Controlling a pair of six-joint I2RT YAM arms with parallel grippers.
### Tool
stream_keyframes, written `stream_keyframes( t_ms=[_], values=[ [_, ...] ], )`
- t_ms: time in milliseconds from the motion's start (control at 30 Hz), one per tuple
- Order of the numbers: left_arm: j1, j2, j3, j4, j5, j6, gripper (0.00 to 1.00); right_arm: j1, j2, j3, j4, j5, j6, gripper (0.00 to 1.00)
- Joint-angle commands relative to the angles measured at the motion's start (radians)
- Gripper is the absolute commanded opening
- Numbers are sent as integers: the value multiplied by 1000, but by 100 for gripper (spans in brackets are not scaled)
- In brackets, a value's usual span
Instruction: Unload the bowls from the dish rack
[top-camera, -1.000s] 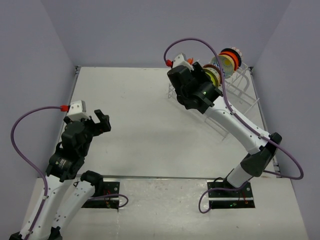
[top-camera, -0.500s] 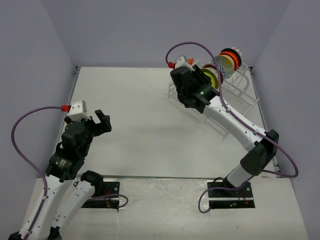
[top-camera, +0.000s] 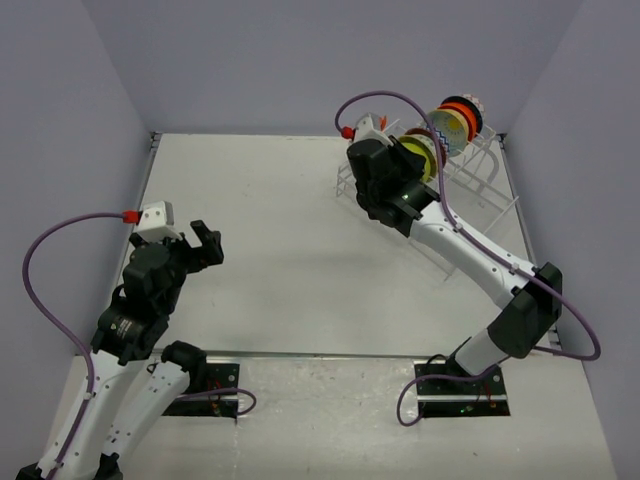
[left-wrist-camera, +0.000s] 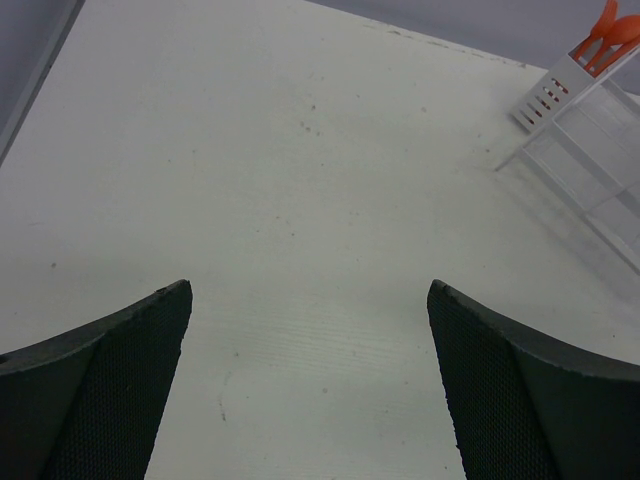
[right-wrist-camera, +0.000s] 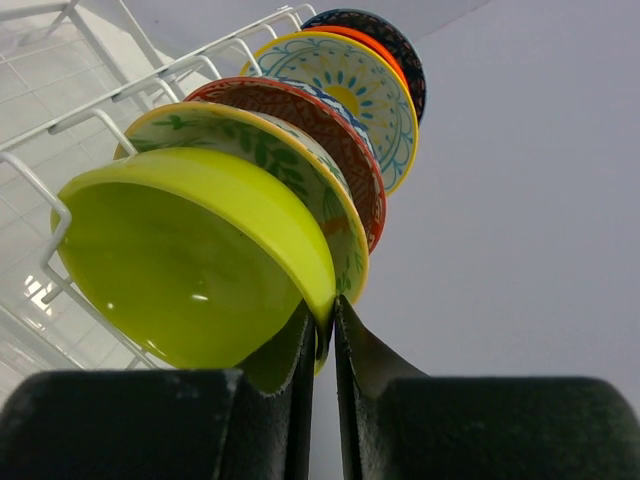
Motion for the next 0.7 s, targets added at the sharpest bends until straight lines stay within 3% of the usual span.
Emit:
stream_keyframes(
  t_ms=[0,367,667],
  values=[
    [-6,3,-7,42,13,2,100,4,-26,-37,132,-40,-42,4],
    [-6,11,-6,42,14,2,100,10,-89,-97,352,-4,-204,0],
    [-6,16,-7,42,9,2,100,27,-125,-97,386,3,-226,0]
  ],
)
